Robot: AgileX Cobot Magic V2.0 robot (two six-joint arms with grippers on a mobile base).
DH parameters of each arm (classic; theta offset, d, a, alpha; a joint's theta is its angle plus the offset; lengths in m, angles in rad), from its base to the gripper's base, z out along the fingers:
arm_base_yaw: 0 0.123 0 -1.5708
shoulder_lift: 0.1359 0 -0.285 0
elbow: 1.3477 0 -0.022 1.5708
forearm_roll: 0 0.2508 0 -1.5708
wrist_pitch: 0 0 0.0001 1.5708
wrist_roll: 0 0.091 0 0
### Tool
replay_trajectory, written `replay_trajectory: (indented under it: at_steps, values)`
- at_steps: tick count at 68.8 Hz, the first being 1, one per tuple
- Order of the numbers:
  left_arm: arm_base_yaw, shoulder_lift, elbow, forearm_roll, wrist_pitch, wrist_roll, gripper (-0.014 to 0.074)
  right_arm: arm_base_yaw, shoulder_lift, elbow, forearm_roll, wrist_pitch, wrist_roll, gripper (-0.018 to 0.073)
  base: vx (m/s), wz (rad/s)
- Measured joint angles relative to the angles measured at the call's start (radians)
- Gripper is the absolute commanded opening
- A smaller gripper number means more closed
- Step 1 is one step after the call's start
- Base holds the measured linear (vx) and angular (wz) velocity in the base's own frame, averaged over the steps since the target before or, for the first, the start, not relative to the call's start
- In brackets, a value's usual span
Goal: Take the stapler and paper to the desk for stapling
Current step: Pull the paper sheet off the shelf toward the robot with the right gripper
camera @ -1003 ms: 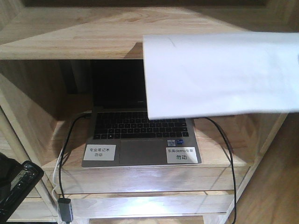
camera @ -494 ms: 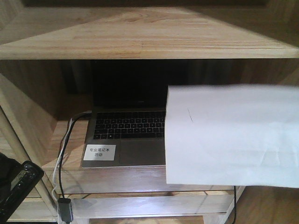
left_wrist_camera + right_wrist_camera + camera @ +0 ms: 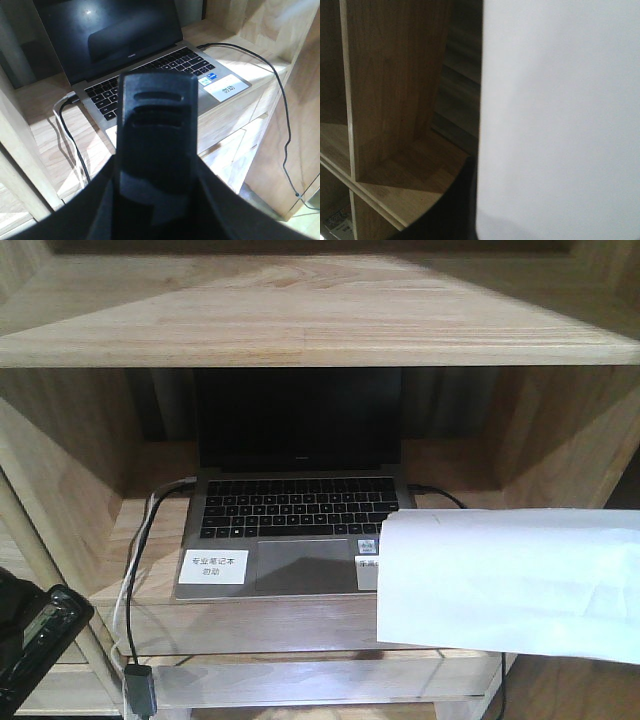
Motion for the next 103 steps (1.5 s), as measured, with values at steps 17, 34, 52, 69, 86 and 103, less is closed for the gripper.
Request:
replay_trajectory:
  at_steps: [17, 34, 52, 69, 86, 103]
  values:
    - [0.000, 0.000, 0.000, 0.000, 0.000, 0.000, -0.0007, 0.000, 0.000, 0.000, -0.002, 0.003, 0.000, -0.0002, 0.00, 0.00]
    - [0.000, 0.000, 0.000, 0.000, 0.000, 0.000, -0.0007, 0.000, 0.000, 0.000, -0.003, 0.003, 0.000, -0.0002, 0.00, 0.00]
    - [0.000, 0.000, 0.000, 0.000, 0.000, 0.000, -0.0007, 0.000, 0.000, 0.000, -0.003, 0.003, 0.000, -0.0002, 0.00, 0.00]
    - [0.000, 0.000, 0.000, 0.000, 0.000, 0.000, -0.0007, 0.000, 0.000, 0.000, -0.003, 0.004, 0.000, -0.0002, -0.01, 0.00]
    - [0.000, 0.000, 0.000, 0.000, 0.000, 0.000, -0.0007, 0.000, 0.000, 0.000, -0.003, 0.004, 0.000, -0.0002, -0.08, -0.05]
    - [0.000, 0.000, 0.000, 0.000, 0.000, 0.000, -0.0007, 0.000, 0.000, 0.000, -0.003, 0.004, 0.000, -0.0002, -0.16, -0.06]
